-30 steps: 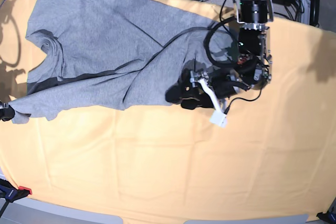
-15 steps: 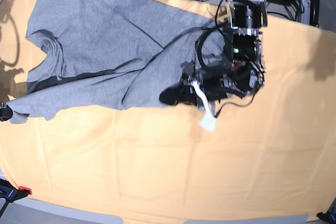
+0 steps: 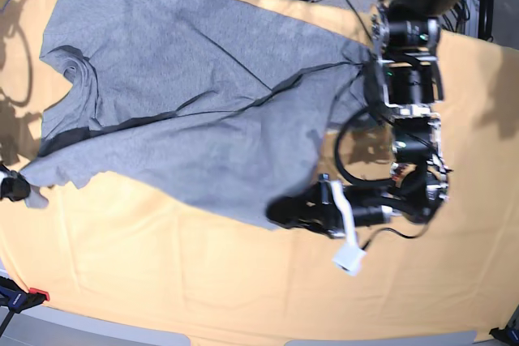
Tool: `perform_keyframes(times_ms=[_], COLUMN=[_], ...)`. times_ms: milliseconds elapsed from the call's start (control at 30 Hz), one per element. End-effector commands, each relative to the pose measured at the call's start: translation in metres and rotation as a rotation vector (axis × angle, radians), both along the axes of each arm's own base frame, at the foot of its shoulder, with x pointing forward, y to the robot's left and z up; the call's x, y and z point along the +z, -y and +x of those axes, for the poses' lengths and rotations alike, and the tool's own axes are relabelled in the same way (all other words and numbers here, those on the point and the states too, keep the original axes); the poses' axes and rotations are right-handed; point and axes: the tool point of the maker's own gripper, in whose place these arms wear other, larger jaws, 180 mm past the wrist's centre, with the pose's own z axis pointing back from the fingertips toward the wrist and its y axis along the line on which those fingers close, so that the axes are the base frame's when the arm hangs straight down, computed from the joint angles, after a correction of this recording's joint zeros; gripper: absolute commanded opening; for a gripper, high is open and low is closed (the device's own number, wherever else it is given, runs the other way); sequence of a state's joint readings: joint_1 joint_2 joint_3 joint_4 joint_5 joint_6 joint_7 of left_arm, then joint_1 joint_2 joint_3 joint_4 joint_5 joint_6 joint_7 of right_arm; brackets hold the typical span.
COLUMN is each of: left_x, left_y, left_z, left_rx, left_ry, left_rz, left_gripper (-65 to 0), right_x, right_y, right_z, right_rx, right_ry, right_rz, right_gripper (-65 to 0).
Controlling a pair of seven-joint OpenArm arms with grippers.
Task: Layout the t-shirt on the table in an organized manner, then fold the t-shirt properly
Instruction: 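Pull the hem corner back outward with the left gripper to spread the shirt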
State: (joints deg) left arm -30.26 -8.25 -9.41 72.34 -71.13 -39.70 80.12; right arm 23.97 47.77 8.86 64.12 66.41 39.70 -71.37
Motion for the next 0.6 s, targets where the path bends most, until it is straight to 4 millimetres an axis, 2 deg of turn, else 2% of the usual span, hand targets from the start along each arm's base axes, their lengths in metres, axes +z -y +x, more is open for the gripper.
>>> perform_keyframes(times_ms=[0,233,367,567], left_x=[0.023,0.029,0.030,0.032], left_y=[-0.010,-0.081,-0.108,-0.144], left_z=[0.011,0.040,0.045,0.054], left_rx=[0.026,0.193,0.235,0.327], left_ry=[0.071,0.151,0.166,0.207], left_rz=[-0.012,0.178,0.258,0.349], left_gripper=[-65.0,-65.0,-65.0,-65.0], right_x=[0.020,-0.006,0.001,0.026], right_y=[0.003,-0.023,-0.027,-0.043], right_z=[0.010,0.027,0.035,0.058], right_rx=[-0.002,-0.001,-0.007,0.008], right_ry=[0.064,0.089,0.142,0.222], right_rz=[-0.010,-0.016,0.006,0.044], right_gripper=[-65.0,-65.0,-65.0,-65.0])
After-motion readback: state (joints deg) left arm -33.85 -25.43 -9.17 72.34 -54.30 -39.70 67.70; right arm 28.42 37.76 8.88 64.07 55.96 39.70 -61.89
